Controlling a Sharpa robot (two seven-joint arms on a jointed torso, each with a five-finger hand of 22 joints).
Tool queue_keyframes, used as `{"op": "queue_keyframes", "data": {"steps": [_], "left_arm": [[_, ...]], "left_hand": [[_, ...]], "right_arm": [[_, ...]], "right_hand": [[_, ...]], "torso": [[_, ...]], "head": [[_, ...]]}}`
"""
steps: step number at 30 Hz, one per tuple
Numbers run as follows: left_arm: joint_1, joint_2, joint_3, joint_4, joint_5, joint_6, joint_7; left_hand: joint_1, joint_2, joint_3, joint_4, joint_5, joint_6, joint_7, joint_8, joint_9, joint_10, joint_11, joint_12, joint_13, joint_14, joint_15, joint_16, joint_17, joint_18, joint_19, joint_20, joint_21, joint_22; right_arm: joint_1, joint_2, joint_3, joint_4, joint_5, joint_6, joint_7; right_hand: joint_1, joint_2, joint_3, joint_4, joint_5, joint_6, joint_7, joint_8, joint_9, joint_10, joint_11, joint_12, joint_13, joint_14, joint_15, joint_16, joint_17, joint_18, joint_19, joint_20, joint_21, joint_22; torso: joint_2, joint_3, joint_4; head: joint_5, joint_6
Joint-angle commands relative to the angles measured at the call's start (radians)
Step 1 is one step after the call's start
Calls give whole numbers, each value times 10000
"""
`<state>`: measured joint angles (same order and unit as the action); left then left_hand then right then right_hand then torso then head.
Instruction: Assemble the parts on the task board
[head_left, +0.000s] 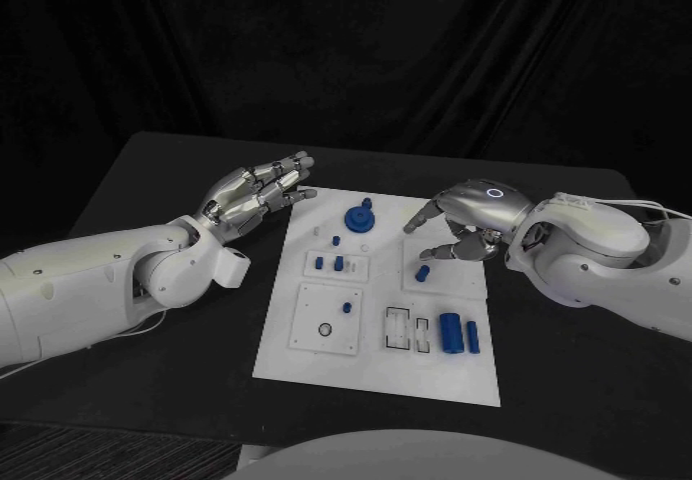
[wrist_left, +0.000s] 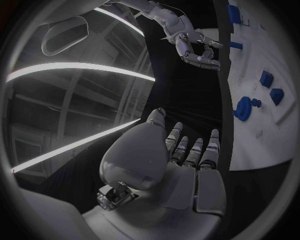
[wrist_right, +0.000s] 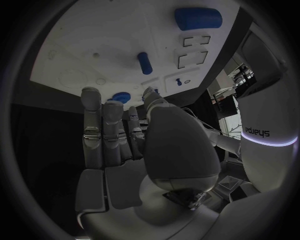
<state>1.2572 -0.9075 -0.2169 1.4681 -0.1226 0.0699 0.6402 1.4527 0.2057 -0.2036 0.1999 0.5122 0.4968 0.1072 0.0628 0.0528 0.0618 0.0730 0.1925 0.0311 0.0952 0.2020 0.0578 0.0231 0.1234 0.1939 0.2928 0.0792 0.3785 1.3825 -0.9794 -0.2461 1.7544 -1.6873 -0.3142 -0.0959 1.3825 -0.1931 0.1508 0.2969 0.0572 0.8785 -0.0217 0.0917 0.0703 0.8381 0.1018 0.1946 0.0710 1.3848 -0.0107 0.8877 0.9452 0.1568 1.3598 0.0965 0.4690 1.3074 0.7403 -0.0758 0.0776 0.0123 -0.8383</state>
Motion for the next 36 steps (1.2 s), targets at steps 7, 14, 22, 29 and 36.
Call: {"op": "queue_keyframes", "data": {"steps": [7,14,22,29,36], "left_arm": [[-25,44,10,1,59,152,88],[-31,20,10,-9,59,159,81],[-40,11,10,-34,59,193,61],[-53,31,10,-46,59,235,40],[-62,22,10,-56,59,266,2]], "left_hand": [[-12,58,8,43,25,61,38,39,14,3,85,2,5,5,97,41,15,-174,11,12,-47,-13],[-42,83,6,80,18,68,40,41,15,0,88,-3,4,9,105,49,16,-184,29,12,-43,-10],[-68,117,10,117,16,73,43,43,15,4,93,8,6,8,111,55,16,-193,48,12,-39,-9],[-67,136,19,126,21,85,44,46,17,7,97,14,7,6,113,57,15,-198,61,12,-35,-1],[-52,162,40,129,31,144,61,59,24,25,120,44,13,25,126,75,20,-208,84,13,-28,1]], "right_arm": [[-301,-136,1,-165,97,760,-392],[-512,-150,1,-208,99,688,107],[-670,-74,0,-287,99,663,487],[-849,33,0,-409,100,520,692],[-928,113,0,-485,101,414,761]], "right_hand": [[-1193,-238,-1299,28,-58,-32,-126,-170,-27,234,59,-48,-51,246,28,347,280,-174,217,-21,524,765],[-1995,-452,-2227,48,-32,-13,-69,-220,-28,1135,-48,100,-23,699,164,1077,863,-359,667,39,1871,1003],[-2113,-45,-2396,32,-55,-153,-3,-262,-39,1832,-114,53,-43,805,137,1182,951,-378,779,41,2222,1048],[-800,914,-1055,-129,266,-70,80,-230,-32,2379,-197,-185,-61,820,80,1073,875,-362,772,17,2234,1039],[433,1196,-693,-466,962,250,169,-158,-14,2750,-233,-505,-66,842,45,999,837,-366,772,-14,2303,1047]], "torso": [[21,2,2],[10,13,18],[15,7,13],[20,13,14],[7,8,12]], "head": [[-35,34],[-24,8],[-29,-18],[-29,-19],[0,-35]]}}
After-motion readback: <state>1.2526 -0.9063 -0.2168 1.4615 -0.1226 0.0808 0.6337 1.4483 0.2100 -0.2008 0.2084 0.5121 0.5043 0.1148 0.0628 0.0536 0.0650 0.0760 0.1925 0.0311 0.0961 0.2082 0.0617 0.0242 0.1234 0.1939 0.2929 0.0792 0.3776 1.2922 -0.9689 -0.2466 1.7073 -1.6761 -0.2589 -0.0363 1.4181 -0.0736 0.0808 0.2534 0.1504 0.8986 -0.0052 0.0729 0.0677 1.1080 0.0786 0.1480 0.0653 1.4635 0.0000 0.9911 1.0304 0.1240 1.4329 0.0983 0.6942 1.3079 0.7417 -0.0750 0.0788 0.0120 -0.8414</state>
